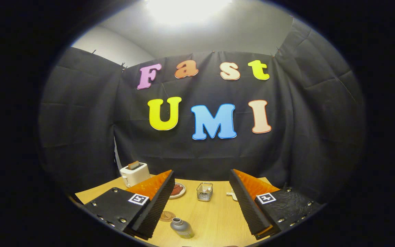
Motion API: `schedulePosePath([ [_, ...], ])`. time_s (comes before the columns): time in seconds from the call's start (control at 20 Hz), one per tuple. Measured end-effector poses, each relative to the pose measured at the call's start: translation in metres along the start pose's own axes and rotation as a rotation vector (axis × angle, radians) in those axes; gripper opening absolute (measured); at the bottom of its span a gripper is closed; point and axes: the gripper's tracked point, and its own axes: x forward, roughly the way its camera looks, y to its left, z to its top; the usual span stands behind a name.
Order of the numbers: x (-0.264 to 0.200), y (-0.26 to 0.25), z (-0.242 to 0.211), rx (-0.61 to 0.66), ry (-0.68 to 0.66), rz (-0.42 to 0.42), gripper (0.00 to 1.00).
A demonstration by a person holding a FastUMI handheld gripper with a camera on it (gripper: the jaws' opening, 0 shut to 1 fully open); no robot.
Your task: Take the bottle from table, then pour the juice into the cup, finally place the bottle on the coaster
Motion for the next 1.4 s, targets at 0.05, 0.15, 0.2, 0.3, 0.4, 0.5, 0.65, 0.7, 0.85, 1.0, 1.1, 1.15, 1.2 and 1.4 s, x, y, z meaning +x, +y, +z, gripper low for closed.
schedulePosePath([
  [0.05, 0.001, 0.002, -0.001, -0.003, -0.002, 0.004, 0.99],
  [0.15, 0.003, 0.013, -0.013, -0.001, 0.010, 0.027, 0.98],
  [0.2, 0.004, 0.017, -0.021, 0.006, 0.018, 0.034, 0.98],
  [0.3, 0.005, 0.025, -0.035, 0.002, 0.018, 0.045, 0.98],
  [0.4, 0.009, 0.029, -0.051, -0.027, 0.002, 0.042, 0.98],
  [0.5, 0.012, 0.035, -0.071, -0.057, -0.022, 0.041, 0.98],
  [0.65, 0.014, 0.047, -0.105, -0.085, -0.033, 0.056, 0.98],
  [0.7, 0.015, 0.050, -0.119, -0.085, -0.022, 0.062, 0.99],
  [0.85, 0.020, 0.056, -0.154, -0.074, 0.010, 0.057, 0.99],
  [1.0, 0.031, 0.056, -0.181, -0.046, 0.026, 0.032, 0.99],
  [1.1, 0.038, 0.058, -0.199, -0.054, 0.038, 0.018, 0.99],
  [1.15, 0.041, 0.061, -0.206, -0.063, 0.042, 0.021, 0.99],
  [1.2, 0.044, 0.063, -0.213, -0.072, 0.050, 0.020, 0.99],
  [1.4, 0.056, 0.059, -0.244, -0.027, 0.098, 0.003, 0.99],
])
